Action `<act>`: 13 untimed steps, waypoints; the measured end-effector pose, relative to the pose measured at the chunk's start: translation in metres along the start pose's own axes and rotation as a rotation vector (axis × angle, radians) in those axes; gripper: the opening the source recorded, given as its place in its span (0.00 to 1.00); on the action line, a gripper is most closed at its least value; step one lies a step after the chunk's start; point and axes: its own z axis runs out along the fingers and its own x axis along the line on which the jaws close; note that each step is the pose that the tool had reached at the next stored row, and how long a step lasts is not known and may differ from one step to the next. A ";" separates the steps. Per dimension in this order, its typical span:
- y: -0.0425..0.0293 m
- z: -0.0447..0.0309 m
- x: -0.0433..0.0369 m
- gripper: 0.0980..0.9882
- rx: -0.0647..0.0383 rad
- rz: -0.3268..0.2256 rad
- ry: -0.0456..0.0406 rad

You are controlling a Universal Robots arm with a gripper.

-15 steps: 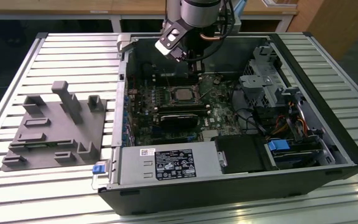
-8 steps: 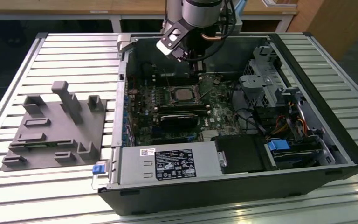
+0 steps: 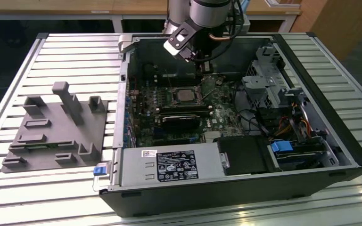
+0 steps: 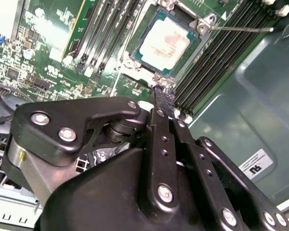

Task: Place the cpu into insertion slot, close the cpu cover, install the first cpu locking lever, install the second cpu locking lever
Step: 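Close the cpu cover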

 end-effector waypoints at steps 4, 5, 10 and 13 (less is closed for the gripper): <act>0.0059 0.0004 -0.0001 0.01 0.001 0.000 -0.0001; 0.0071 0.0005 -0.0001 0.01 0.001 0.000 -0.0001; 0.0103 0.0014 -0.0001 0.01 0.001 0.000 -0.0003; 0.0104 0.0015 0.0000 0.01 0.001 0.000 -0.0001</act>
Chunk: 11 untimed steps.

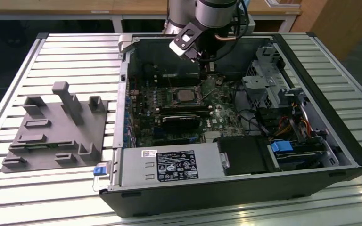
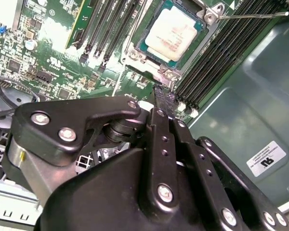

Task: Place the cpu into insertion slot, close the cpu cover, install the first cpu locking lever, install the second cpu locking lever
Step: 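Close the cpu cover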

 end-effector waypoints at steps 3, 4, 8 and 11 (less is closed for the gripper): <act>0.0064 0.0004 -0.0001 0.01 0.000 0.000 0.0000; 0.0090 0.0006 -0.0001 0.01 0.000 0.000 0.0000; 0.0194 0.0017 -0.0001 0.01 0.000 0.000 0.0000; 0.0261 0.0026 0.0002 0.01 0.000 0.000 0.0000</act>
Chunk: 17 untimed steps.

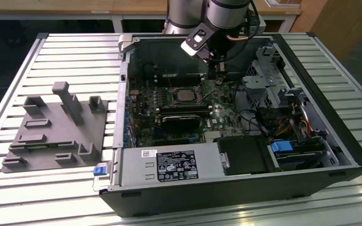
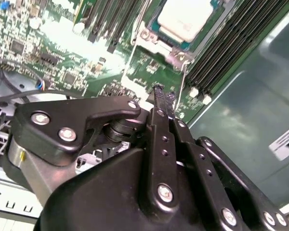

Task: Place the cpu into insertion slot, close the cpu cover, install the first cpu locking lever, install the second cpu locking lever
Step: 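Close the cpu cover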

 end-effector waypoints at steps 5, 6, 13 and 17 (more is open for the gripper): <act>0.0076 0.0029 0.0026 0.01 0.000 0.000 0.0000; 0.0095 0.0039 0.0039 0.01 0.000 0.000 0.0000; 0.0181 0.0091 0.0064 0.01 0.000 0.000 0.0001; 0.0215 0.0116 0.0061 0.01 0.000 0.000 0.0000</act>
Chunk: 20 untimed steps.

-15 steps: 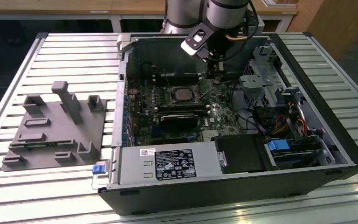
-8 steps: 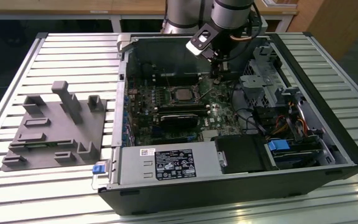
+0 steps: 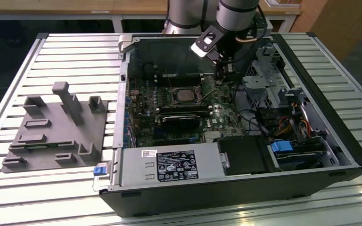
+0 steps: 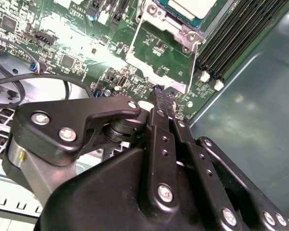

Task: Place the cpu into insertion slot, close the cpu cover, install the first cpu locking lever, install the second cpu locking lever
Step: 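Close the cpu cover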

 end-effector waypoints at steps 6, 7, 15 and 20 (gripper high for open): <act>0.0041 0.0063 -0.0006 0.01 -0.001 0.007 -0.0002; 0.0040 0.0081 -0.0008 0.01 -0.001 0.007 -0.0002; -0.0013 0.0132 -0.0013 0.01 -0.001 0.007 -0.0003; -0.0043 0.0133 -0.0013 0.01 -0.001 0.007 -0.0002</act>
